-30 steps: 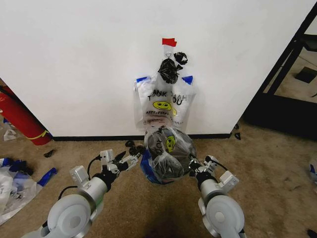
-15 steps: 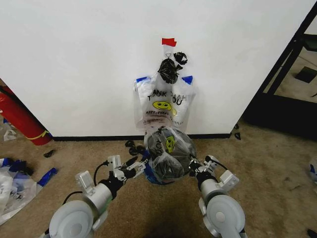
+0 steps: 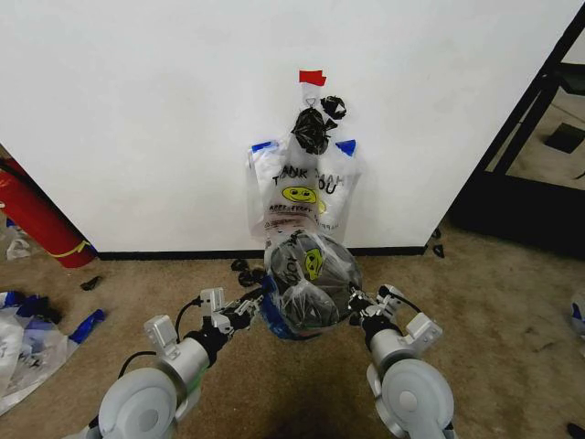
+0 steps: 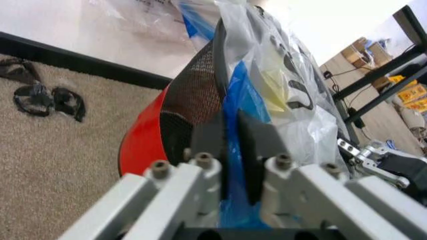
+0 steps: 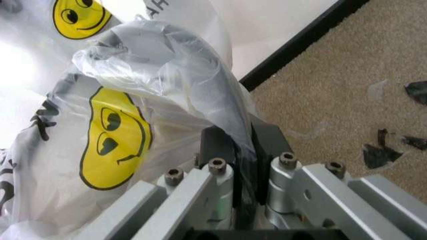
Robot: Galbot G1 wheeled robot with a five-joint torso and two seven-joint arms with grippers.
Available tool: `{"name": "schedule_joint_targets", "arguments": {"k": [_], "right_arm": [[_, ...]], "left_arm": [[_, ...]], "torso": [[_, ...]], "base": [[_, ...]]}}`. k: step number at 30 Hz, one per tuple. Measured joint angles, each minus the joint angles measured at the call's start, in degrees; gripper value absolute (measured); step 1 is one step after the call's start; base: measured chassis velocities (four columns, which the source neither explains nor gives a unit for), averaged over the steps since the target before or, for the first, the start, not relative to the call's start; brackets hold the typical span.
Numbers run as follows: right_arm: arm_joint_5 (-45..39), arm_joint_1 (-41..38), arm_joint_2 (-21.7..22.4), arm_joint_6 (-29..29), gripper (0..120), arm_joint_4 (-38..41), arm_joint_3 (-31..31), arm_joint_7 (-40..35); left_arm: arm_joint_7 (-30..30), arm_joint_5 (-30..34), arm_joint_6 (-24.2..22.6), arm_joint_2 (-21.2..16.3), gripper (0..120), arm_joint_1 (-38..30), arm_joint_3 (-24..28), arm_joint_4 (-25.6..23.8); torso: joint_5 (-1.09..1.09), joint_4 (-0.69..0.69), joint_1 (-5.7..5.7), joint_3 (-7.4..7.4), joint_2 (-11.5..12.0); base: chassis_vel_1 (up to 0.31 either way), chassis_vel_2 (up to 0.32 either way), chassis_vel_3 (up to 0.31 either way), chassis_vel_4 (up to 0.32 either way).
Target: Pick up the garbage bag from the wall and place it over the trash bin.
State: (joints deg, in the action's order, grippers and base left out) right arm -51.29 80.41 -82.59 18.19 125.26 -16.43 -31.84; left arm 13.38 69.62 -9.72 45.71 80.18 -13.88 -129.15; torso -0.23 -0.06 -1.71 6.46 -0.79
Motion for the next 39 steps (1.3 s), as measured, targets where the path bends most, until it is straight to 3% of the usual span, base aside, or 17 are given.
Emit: {"name": "schedule_joint_targets", "arguments": {"k": [13,23,39], "right_arm": [[0.3,0.0,-0.4,0.1,1,0.0,0.3,0.0],[-1.1,0.4,-0.3,0.3,1,1.5,-0.3,0.0],[-3.4,1.6,-0.8,1.9,1,3.9,-0.1,-1.0]], "left_arm": [[0.1,-1.4,0.2,0.3,0,-0.8,0.5,0.3],[2.0,-6.1,1.1,0.6,0,-0.2,-0.3,7.8],[1.5,-9.1,1.3,4.6,0,-1.7,2.2,11.4]], "torso": [[0.00,0.00,0.00,0.00,0.0],[0.00,0.00,0.00,0.00,0.0],[0.00,0.00,0.00,0.00,0.0]], "base": [[0.000,0.000,0.000,0.000],[0.000,0.000,0.000,0.000],[0.000,0.000,0.000,0.000]]}}
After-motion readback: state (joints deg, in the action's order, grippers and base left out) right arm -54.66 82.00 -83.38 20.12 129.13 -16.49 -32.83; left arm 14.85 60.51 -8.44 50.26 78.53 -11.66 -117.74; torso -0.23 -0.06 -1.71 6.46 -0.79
